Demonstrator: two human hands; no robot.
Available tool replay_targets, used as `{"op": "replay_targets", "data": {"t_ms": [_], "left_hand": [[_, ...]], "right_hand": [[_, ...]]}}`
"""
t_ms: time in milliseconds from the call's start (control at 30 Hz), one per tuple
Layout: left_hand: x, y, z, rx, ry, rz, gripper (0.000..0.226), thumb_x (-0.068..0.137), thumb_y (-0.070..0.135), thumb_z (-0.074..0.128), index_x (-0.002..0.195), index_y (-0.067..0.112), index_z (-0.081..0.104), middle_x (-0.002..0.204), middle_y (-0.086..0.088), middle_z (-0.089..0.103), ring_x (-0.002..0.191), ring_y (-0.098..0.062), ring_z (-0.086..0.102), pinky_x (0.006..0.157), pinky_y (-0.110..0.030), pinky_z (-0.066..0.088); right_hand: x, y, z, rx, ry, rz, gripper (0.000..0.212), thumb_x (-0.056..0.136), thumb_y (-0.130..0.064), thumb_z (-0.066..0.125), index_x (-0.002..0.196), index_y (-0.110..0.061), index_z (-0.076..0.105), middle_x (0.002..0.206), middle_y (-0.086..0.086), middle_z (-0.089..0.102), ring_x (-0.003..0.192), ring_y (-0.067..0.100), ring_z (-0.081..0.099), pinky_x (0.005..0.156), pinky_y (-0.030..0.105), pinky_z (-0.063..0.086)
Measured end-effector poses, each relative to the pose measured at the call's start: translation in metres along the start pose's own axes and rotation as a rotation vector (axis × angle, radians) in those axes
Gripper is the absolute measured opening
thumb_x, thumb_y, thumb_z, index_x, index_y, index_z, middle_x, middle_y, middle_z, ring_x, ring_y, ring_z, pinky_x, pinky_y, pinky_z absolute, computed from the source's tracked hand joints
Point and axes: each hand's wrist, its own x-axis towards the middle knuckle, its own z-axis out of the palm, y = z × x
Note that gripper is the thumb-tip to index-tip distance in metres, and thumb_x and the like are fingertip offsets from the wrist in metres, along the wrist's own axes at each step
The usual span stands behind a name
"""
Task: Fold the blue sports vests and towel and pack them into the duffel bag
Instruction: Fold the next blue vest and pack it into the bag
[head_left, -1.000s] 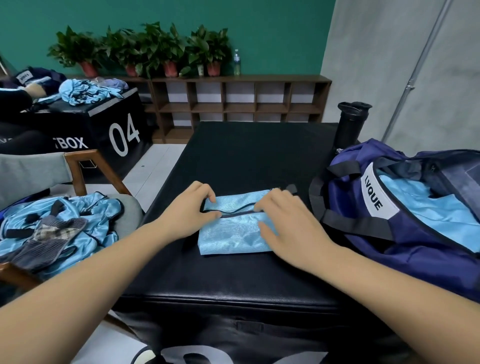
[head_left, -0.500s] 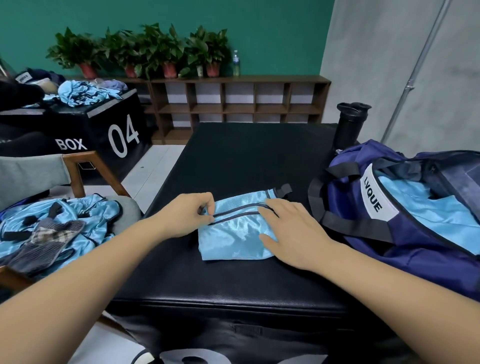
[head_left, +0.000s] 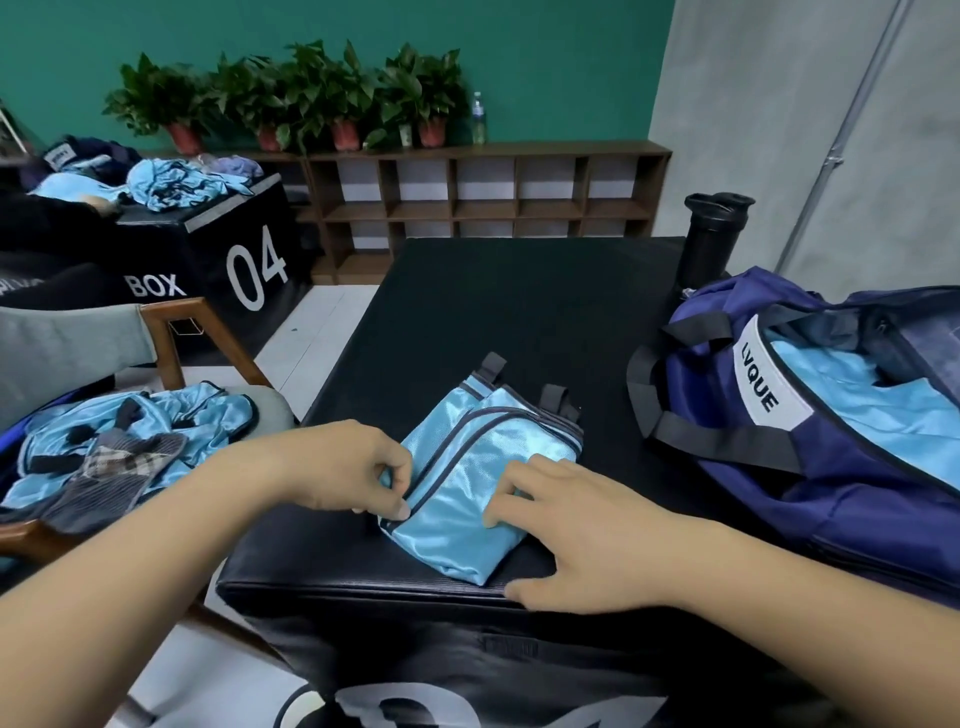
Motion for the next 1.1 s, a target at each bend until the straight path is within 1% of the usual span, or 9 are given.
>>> {"op": "replay_targets", "data": {"t_ms": [100, 200, 267, 367, 467, 633, 800, 967, 1100], "left_hand": [[-0.015, 0.01, 0.004, -0.06, -0.049, 0.038, 0.023, 0.09, 0.055, 0.076, 0.09, 0.034, 0.071, 0.077, 0.01, 0.075, 0.072, -0.003, 0.066, 0.071, -0.025, 0.051], [-0.03, 0.017, 0.01, -0.131, -0.098, 0.099, 0.022, 0.09, 0.057, 0.077, 0.093, 0.036, 0.071, 0.077, 0.008, 0.076, 0.077, -0.007, 0.071, 0.083, -0.035, 0.057], [-0.039, 0.022, 0.016, -0.146, -0.084, 0.129, 0.022, 0.089, 0.054, 0.078, 0.096, 0.036, 0.067, 0.076, 0.007, 0.076, 0.074, -0.009, 0.071, 0.083, -0.036, 0.057], [-0.049, 0.029, 0.028, -0.134, 0.039, 0.157, 0.033, 0.086, 0.049, 0.082, 0.096, 0.036, 0.053, 0.073, 0.009, 0.073, 0.066, -0.01, 0.066, 0.071, -0.031, 0.054], [-0.05, 0.034, 0.044, -0.067, 0.261, 0.28, 0.044, 0.08, 0.055, 0.083, 0.092, 0.036, 0.045, 0.085, 0.013, 0.064, 0.073, -0.009, 0.059, 0.064, -0.023, 0.047], [-0.04, 0.045, 0.064, 0.133, 0.357, 0.506, 0.052, 0.075, 0.065, 0.079, 0.114, 0.045, 0.051, 0.117, 0.022, 0.041, 0.105, -0.001, 0.045, 0.083, -0.01, 0.038], [-0.031, 0.043, 0.068, 0.166, 0.373, 0.526, 0.028, 0.082, 0.044, 0.073, 0.104, 0.04, 0.056, 0.113, 0.02, 0.045, 0.1, -0.003, 0.046, 0.092, -0.026, 0.048], [-0.031, 0.043, 0.063, 0.08, 0.411, 0.496, 0.014, 0.087, 0.036, 0.064, 0.099, 0.036, 0.059, 0.105, 0.02, 0.056, 0.099, -0.001, 0.054, 0.093, -0.03, 0.047], [-0.031, 0.047, 0.058, -0.215, 0.41, 0.379, 0.013, 0.097, 0.03, 0.065, 0.099, 0.033, 0.053, 0.09, 0.008, 0.065, 0.078, -0.015, 0.058, 0.077, -0.039, 0.052]], "right_hand": [[-0.002, 0.004, 0.0, -0.084, -0.017, -0.016, 0.057, 0.082, -0.079, 0.061, 0.116, -0.035, 0.048, 0.121, -0.014, 0.041, 0.108, 0.014, 0.042, 0.1, 0.035, 0.041], [-0.007, 0.006, -0.002, -0.094, -0.027, -0.006, 0.057, 0.081, -0.082, 0.061, 0.106, -0.034, 0.044, 0.118, -0.016, 0.038, 0.105, 0.013, 0.039, 0.097, 0.033, 0.04], [-0.012, 0.009, -0.004, -0.081, -0.03, 0.002, 0.055, 0.082, -0.083, 0.06, 0.101, -0.034, 0.041, 0.116, -0.017, 0.038, 0.104, 0.011, 0.039, 0.097, 0.033, 0.041], [-0.021, 0.015, -0.009, -0.054, -0.018, 0.012, 0.052, 0.085, -0.08, 0.06, 0.098, -0.033, 0.043, 0.116, -0.018, 0.04, 0.1, 0.006, 0.036, 0.095, 0.029, 0.04], [-0.03, 0.018, -0.01, -0.026, 0.002, 0.011, 0.046, 0.089, -0.075, 0.062, 0.101, -0.034, 0.046, 0.118, -0.019, 0.041, 0.098, 0.001, 0.032, 0.094, 0.027, 0.039], [-0.037, 0.02, -0.004, -0.007, 0.021, 0.011, 0.041, 0.093, -0.072, 0.061, 0.106, -0.036, 0.047, 0.123, -0.021, 0.042, 0.108, 0.003, 0.04, 0.1, 0.029, 0.039], [-0.041, 0.022, 0.0, 0.012, 0.052, 0.007, 0.042, 0.093, -0.071, 0.062, 0.11, -0.035, 0.05, 0.124, -0.021, 0.042, 0.111, 0.004, 0.041, 0.106, 0.026, 0.034], [-0.038, 0.023, 0.006, 0.053, 0.081, -0.003, 0.047, 0.091, -0.072, 0.065, 0.115, -0.035, 0.049, 0.125, -0.021, 0.044, 0.115, 0.003, 0.043, 0.109, 0.025, 0.031], [-0.032, 0.026, 0.014, 0.257, 0.123, 0.064, 0.033, 0.095, -0.062, 0.068, 0.11, -0.038, 0.051, 0.117, -0.017, 0.054, 0.11, 0.012, 0.053, 0.103, 0.036, 0.042]]}}
